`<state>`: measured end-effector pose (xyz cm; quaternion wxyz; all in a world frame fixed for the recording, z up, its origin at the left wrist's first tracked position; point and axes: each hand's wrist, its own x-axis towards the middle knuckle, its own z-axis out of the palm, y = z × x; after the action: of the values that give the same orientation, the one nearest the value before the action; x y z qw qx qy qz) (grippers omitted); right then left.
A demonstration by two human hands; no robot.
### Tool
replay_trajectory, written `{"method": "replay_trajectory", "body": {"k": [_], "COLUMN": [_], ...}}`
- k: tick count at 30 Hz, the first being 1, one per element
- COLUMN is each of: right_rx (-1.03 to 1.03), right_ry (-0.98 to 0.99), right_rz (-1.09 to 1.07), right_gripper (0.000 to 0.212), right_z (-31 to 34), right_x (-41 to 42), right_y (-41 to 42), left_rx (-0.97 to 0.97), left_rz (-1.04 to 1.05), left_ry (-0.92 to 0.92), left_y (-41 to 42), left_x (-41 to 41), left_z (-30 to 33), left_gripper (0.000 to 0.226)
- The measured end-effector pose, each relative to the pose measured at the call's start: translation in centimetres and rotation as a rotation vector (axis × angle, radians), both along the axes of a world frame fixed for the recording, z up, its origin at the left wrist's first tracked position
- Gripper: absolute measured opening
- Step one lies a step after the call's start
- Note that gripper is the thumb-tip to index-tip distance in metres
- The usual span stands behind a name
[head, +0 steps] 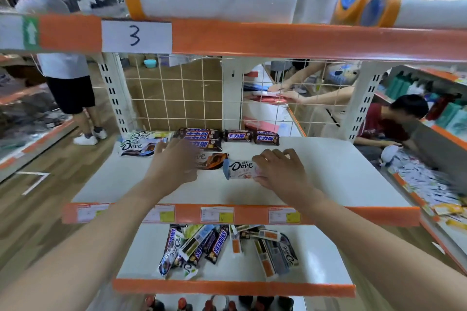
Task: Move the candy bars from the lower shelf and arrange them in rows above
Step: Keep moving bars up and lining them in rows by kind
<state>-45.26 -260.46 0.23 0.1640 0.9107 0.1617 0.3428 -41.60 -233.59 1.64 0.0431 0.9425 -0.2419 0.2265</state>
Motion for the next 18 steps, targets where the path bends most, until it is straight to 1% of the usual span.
{"method": "replay_trajectory", "body": {"k": [6, 13, 18], "right_rx": [0.038, 0.011, 0.060], "right_ry": [0.006, 0.002, 0.018], "right_rz": [0.045, 0.062, 0.104], "right_gripper": [0.043, 0.046, 0.045], "right_z": [0.2, -0.6, -0.8], "right_x": [3.2, 6.3, 8.3], "right_y": [1.0, 2.6, 4.9], "left_rx": [0.010, 0.019, 0.012], "left_rz": [0.010, 0.041, 0.073], "left_ry": [0.037, 0.077, 0.112], "left_y": [1.2, 3.2, 5.4], "left_x": [3.1, 5.4, 6.2], "left_z": [-0.3, -0.9, -1.3], "left_gripper": [0.048, 0.051, 0.051]}}
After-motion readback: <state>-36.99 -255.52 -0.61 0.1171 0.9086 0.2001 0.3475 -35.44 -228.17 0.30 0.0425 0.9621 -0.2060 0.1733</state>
